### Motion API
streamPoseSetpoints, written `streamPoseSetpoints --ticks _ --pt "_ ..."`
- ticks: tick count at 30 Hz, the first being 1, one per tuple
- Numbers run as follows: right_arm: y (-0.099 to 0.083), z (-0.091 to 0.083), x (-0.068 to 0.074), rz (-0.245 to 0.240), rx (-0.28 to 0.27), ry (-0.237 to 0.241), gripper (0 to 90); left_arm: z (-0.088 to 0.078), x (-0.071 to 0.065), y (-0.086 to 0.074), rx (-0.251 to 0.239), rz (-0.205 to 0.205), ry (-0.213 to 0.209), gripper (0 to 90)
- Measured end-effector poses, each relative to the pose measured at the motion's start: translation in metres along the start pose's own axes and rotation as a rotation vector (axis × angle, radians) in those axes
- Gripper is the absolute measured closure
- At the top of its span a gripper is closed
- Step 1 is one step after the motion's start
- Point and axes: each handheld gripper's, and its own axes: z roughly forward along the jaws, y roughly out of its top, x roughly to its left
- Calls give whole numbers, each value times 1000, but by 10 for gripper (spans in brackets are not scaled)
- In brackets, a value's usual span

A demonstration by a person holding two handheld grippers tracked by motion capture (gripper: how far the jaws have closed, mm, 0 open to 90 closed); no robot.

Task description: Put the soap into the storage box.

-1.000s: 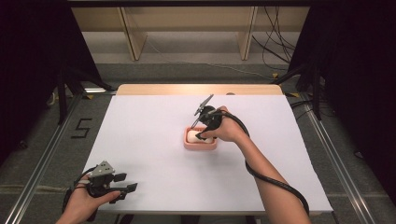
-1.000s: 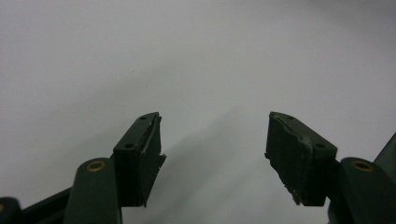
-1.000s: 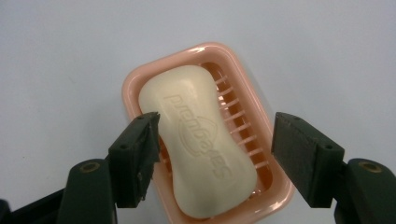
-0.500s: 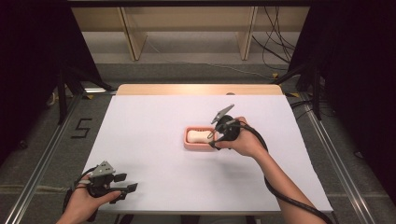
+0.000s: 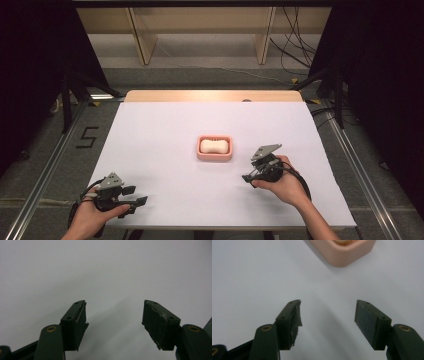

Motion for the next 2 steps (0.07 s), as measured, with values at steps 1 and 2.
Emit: streamPoseSetpoints --ticks 1,2 --pt "0 0 0 0 0 0 382 0 0 0 0 0 0 353" --pt "-2 0 0 -1 19 7 381 0 0 0 -3 7 0 353"
